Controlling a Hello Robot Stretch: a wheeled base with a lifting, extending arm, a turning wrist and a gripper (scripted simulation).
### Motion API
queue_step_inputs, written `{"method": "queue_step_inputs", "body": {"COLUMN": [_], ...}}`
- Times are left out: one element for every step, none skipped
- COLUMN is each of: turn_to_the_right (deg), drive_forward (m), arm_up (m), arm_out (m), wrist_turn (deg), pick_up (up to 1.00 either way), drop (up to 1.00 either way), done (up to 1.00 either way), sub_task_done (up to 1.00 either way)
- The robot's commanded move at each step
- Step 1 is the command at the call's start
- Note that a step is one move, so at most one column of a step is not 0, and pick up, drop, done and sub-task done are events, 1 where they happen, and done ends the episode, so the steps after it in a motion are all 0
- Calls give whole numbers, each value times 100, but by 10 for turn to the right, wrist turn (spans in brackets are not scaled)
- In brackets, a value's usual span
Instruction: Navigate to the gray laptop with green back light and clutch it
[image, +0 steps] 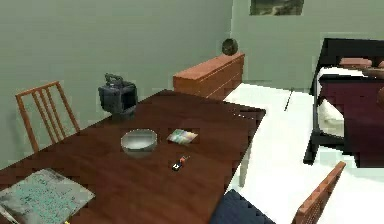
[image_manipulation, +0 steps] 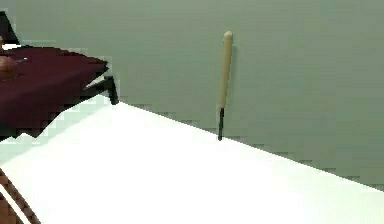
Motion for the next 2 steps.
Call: {"method": "queue_step_inputs", "body": {"turn_to_the_right": [-450, -450], "drive_forward": [0, 0], "arm_up": [0, 0], "arm_out": [0, 0], "wrist_turn": [0, 0], "pick_up": [0, 0], "drop": [0, 0], "done": [0, 0], "sub_task_done": [0, 0]}}
